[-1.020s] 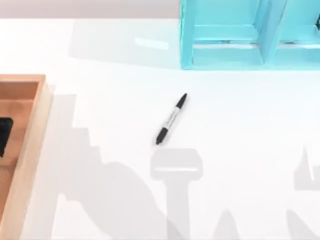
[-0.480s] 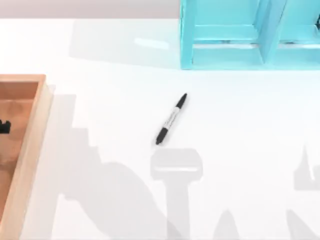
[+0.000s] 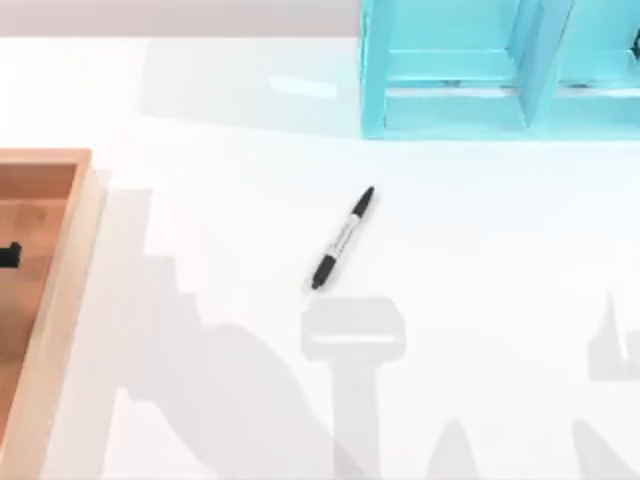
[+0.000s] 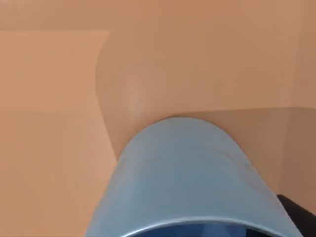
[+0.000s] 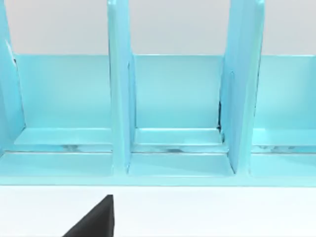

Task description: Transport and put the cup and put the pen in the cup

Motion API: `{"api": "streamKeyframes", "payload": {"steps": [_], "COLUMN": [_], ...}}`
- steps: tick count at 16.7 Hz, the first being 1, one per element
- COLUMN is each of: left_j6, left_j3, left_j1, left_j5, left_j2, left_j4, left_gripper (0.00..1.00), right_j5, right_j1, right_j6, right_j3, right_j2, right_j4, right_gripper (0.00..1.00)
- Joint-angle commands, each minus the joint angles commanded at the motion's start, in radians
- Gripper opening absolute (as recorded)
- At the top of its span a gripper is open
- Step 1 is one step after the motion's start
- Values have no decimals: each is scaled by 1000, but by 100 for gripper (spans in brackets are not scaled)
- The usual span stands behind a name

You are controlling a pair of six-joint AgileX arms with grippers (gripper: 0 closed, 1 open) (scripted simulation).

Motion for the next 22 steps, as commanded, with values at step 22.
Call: {"api": "streamKeyframes", "payload": {"steps": [22], "left_j6": [-444], "left_j3": [480], "left_j1": [-423], "left_j5": [-5], "left_j2": [-79], "left_j4": [-540], "left_gripper": [0], "right_j5": [0], "right_j1": [0], "right_j6": [0], "right_j3": [0], "right_j2": [0], "right_j4": [0], "right_gripper": [100]}}
